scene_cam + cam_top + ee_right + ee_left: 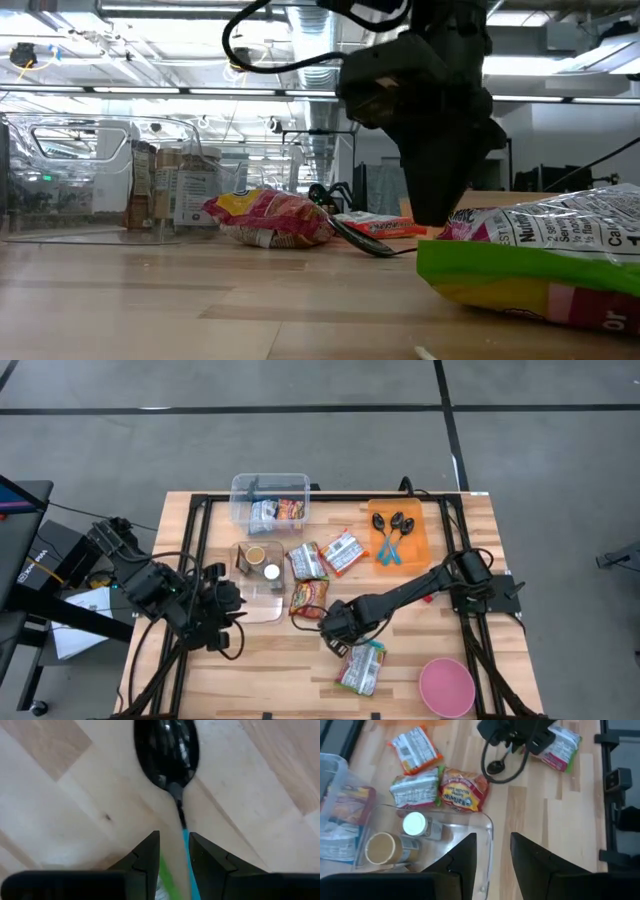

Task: Pick & Place Food Item
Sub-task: Put the blue spoon into the orange container

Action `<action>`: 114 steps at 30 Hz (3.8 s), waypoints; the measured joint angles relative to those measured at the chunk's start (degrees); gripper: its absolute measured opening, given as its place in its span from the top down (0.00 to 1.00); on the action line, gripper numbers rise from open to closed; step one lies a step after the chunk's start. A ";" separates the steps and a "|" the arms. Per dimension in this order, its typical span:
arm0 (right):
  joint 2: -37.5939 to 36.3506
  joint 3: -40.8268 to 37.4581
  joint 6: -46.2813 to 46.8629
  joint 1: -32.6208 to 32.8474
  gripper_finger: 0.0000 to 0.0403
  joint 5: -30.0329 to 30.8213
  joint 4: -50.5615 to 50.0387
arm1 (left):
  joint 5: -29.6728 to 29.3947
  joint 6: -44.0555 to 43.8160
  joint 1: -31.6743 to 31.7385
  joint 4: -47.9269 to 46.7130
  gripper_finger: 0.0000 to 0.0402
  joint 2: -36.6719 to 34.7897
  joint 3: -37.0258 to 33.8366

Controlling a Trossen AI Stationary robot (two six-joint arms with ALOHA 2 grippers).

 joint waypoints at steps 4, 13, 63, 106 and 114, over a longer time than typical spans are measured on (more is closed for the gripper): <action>-0.04 -1.04 -1.25 -0.28 0.76 1.82 -1.18 | -1.69 -0.06 0.00 1.34 0.72 0.00 0.00; -0.04 -3.58 -3.66 -0.81 0.76 -0.16 4.04 | -2.66 -0.08 0.37 4.27 0.72 0.00 0.00; 2.38 -3.43 -9.44 -1.07 0.76 1.04 5.61 | -3.69 -0.10 1.38 8.63 0.72 -0.02 -0.02; -13.55 -3.69 6.42 -3.80 1.00 17.18 -4.40 | -6.05 -0.10 1.38 10.03 0.72 -0.02 -0.02; -19.09 -3.64 13.69 -8.76 1.00 24.97 -12.48 | -6.94 -0.12 1.38 10.10 0.72 -0.02 -0.02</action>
